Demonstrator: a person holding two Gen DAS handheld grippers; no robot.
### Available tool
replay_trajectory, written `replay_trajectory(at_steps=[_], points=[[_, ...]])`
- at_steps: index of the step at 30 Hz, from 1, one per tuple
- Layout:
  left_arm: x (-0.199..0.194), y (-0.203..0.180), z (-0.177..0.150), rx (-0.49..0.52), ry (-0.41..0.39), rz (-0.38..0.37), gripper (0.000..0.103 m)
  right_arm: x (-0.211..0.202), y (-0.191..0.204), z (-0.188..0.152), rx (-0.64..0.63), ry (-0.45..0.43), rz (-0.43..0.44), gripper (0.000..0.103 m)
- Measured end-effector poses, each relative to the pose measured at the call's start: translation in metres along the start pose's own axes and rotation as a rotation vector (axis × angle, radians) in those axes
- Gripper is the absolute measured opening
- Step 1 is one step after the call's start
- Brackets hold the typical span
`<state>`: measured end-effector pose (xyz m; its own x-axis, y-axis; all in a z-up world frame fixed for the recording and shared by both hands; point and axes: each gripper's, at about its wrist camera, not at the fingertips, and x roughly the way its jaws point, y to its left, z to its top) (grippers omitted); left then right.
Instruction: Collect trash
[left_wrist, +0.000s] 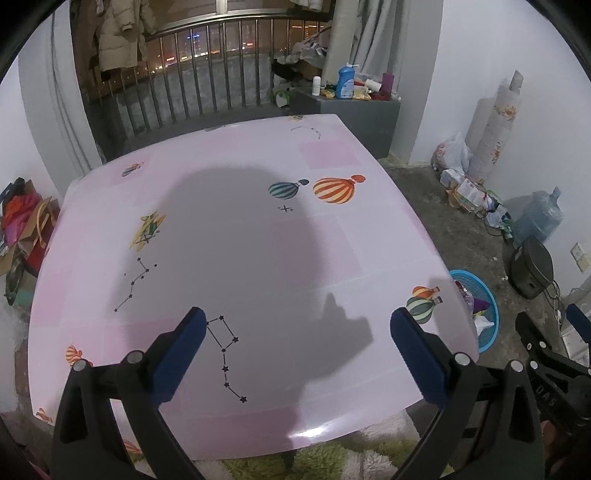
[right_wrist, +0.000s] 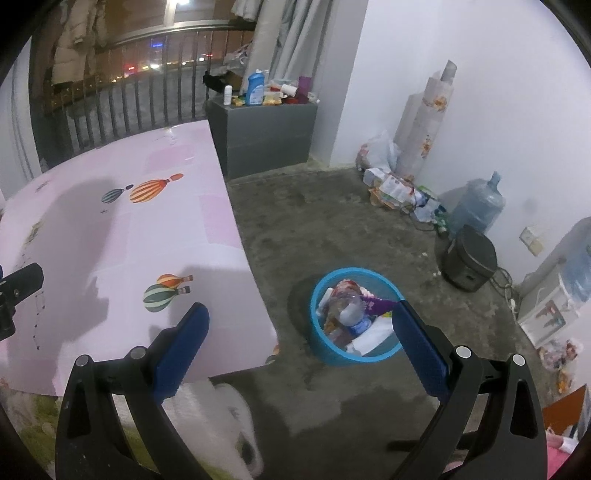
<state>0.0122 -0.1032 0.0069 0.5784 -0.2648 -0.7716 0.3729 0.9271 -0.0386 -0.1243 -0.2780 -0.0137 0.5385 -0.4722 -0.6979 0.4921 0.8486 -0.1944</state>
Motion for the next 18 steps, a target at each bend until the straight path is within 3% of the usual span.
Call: replay_trajectory(at_steps=[18], points=[[-0.005,0.004,0.002,-0.015,-0.020,0.025,0.098,-0.007,-0.018,0.004,0.029,-0.013,-0.052,0.095]])
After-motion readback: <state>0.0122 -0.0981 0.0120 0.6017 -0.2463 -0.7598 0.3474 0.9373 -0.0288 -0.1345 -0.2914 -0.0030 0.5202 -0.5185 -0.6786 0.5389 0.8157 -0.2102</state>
